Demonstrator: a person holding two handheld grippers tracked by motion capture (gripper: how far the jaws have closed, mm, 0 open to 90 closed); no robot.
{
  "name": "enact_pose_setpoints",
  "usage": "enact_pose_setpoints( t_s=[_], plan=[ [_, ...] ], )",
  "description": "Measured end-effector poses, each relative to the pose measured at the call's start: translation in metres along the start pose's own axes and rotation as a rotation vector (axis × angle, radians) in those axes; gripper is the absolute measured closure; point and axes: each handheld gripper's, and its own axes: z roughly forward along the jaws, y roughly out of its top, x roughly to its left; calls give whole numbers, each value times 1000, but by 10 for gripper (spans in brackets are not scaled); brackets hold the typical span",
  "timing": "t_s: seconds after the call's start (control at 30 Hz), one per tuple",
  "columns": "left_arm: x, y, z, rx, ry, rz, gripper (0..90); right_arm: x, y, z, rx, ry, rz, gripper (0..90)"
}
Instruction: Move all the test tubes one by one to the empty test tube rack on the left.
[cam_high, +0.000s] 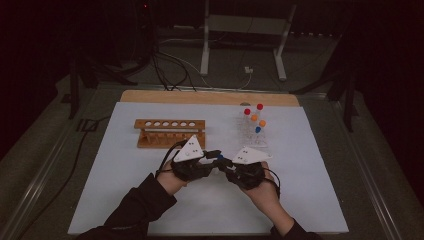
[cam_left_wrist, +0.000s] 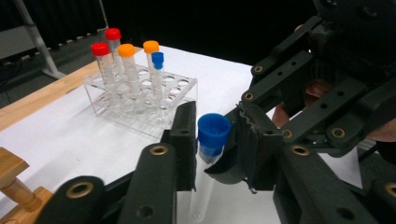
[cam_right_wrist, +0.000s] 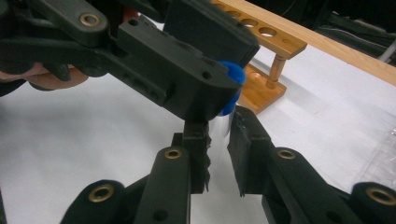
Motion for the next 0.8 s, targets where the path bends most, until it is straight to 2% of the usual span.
enact_pose_setpoints(
  t_s=[0.4, 0.57, 0.8],
  plan=[
    [3, -1, 1, 14, 1, -11, 769, 0, -1, 2, 5, -1, 6, 772],
    [0, -1, 3, 24, 19, 22, 771, -1, -2, 3, 12, -7, 5, 772],
    [-1, 0, 4, 29, 29, 18, 773, -1, -2, 3, 10, -15, 7, 772]
  ],
)
